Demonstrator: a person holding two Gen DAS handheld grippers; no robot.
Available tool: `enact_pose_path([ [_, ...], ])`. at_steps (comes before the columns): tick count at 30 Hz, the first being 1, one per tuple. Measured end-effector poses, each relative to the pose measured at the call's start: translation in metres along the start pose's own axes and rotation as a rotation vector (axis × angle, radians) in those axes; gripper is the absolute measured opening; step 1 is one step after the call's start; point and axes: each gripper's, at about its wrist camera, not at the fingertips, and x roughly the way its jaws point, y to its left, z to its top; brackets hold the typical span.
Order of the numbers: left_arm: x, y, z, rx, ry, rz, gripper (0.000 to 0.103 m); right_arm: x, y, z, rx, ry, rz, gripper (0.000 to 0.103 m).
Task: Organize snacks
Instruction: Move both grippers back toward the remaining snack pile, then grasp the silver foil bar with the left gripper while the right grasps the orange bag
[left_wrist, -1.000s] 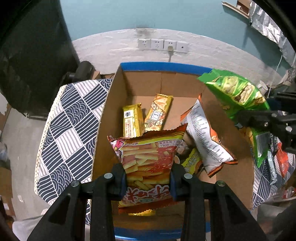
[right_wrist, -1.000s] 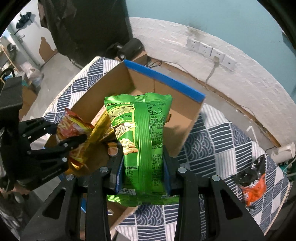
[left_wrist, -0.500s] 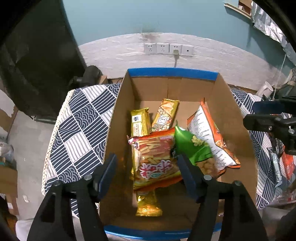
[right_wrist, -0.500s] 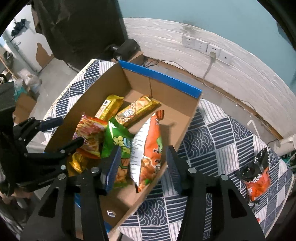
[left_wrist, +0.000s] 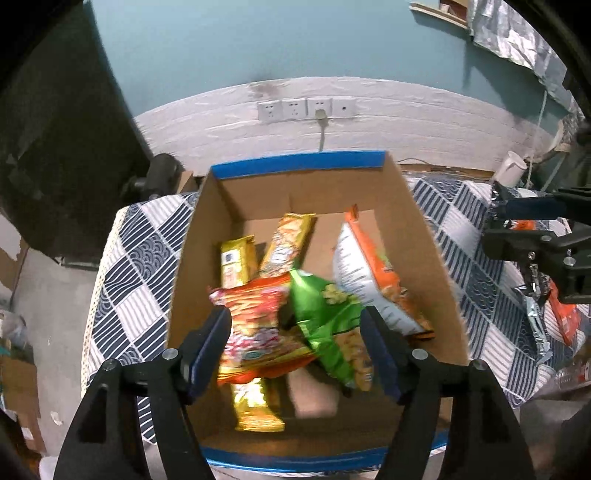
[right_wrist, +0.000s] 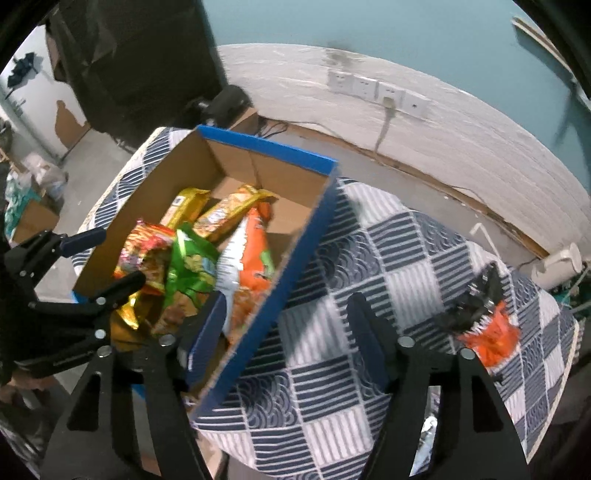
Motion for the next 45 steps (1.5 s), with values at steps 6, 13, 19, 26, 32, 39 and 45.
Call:
enact_pose_path([
  [6,-0.006,-0.035,0.007,0.053,-0.015,-0.042,0.074,-0.014,-0.030,-0.018,0.045,-0.007,-0.036,0.071],
  [13,-0.011,-0.089,0.014,0.138,-0.009,-0.097,0.076,-0.033,-0.077,-0.051,0.118,-0.009,-0.090,0.076],
  [19,-0.011,-0.136,0.015,0.230,0.003,-0.116,0.077,-0.046,-0.121,-0.085,0.189,0.007,-0.133,0.077],
  [26,-0.013,-0.177,0.011,0.311,0.014,-0.128,0.077,-0.067,-0.169,-0.120,0.282,0.000,-0.171,0.078],
  [32,-0.013,-0.203,0.009,0.358,0.032,-0.137,0.078,-0.081,-0.198,-0.144,0.339,0.000,-0.194,0.080],
  [39,-0.008,-0.234,0.000,0.406,0.068,-0.166,0.081,-0.082,-0.226,-0.170,0.382,0.039,-0.214,0.081],
  [45,0.002,-0.262,-0.008,0.444,0.118,-0.199,0.081,-0.064,-0.251,-0.198,0.414,0.114,-0.211,0.081],
])
